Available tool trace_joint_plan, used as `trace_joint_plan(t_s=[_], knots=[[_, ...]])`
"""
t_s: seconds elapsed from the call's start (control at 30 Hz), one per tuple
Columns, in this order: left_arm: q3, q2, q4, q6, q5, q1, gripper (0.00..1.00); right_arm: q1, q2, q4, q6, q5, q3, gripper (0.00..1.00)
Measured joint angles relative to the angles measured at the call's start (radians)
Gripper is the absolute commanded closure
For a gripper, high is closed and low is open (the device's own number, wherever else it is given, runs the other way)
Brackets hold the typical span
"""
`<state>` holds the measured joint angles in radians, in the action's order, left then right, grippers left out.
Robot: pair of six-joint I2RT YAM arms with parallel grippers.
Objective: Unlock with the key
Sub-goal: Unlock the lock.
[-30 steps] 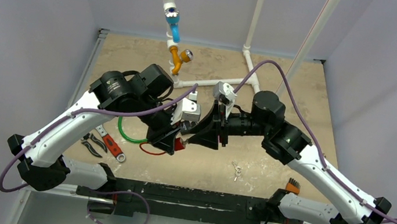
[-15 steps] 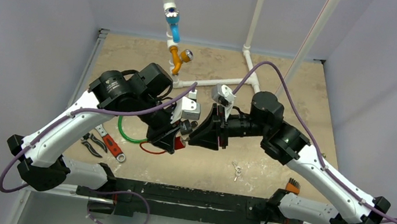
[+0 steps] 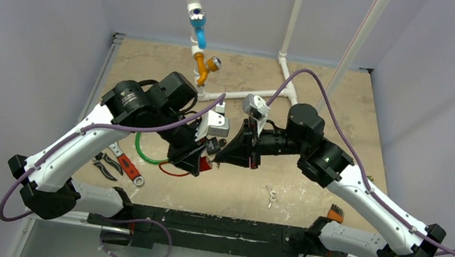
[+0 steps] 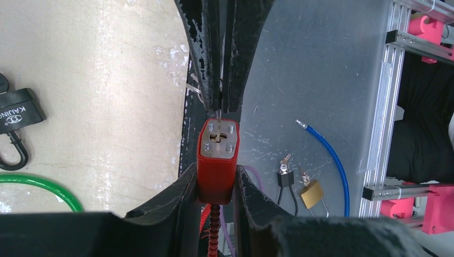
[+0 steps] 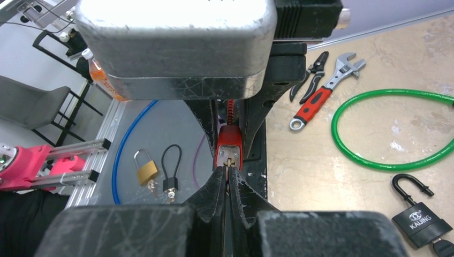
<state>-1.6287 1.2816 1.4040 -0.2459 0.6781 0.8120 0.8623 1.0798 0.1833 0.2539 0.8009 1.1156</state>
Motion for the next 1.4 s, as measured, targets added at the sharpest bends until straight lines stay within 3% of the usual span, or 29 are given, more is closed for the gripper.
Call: trace_joint_plan(t_s=[1.4], knots=[[-0.035, 0.026, 0.061, 0.017, -0.018, -0.007, 1.0, 0.051, 0.0, -0.209, 0.062, -0.065, -0.108, 1.0]])
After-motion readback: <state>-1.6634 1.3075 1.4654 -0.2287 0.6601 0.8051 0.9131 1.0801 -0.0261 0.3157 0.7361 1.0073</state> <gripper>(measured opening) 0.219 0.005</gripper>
